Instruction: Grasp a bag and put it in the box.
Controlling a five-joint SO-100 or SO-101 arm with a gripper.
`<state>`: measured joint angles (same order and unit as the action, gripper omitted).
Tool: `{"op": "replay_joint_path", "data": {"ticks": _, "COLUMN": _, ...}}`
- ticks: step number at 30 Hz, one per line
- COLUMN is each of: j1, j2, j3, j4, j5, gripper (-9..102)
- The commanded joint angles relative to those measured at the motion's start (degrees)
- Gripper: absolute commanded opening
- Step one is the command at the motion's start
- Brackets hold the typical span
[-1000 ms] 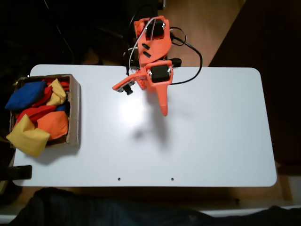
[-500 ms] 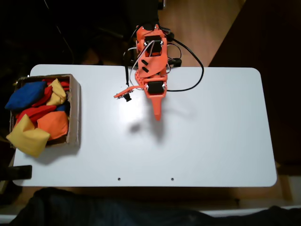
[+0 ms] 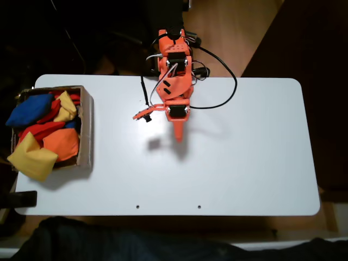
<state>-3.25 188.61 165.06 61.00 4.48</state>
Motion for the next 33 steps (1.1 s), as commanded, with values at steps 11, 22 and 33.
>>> {"op": "replay_joint_path", "data": {"ticks": 11, "j1": 0.3, "j2": 0.4, "j3": 4.7, "j4": 2.0, "j5": -5.9, "gripper": 0}}
{"op": "replay_joint_path", "data": {"ticks": 22, "j1": 0.3, "j2": 0.4, "j3": 5.4, "j4": 5.8, "j5": -6.2, "gripper": 0}}
{"op": "replay_joint_path", "data": {"ticks": 33, "j1": -0.1, "j2": 0.4, "j3": 3.0, "j4": 15.5, "j5": -5.0, "gripper": 0}}
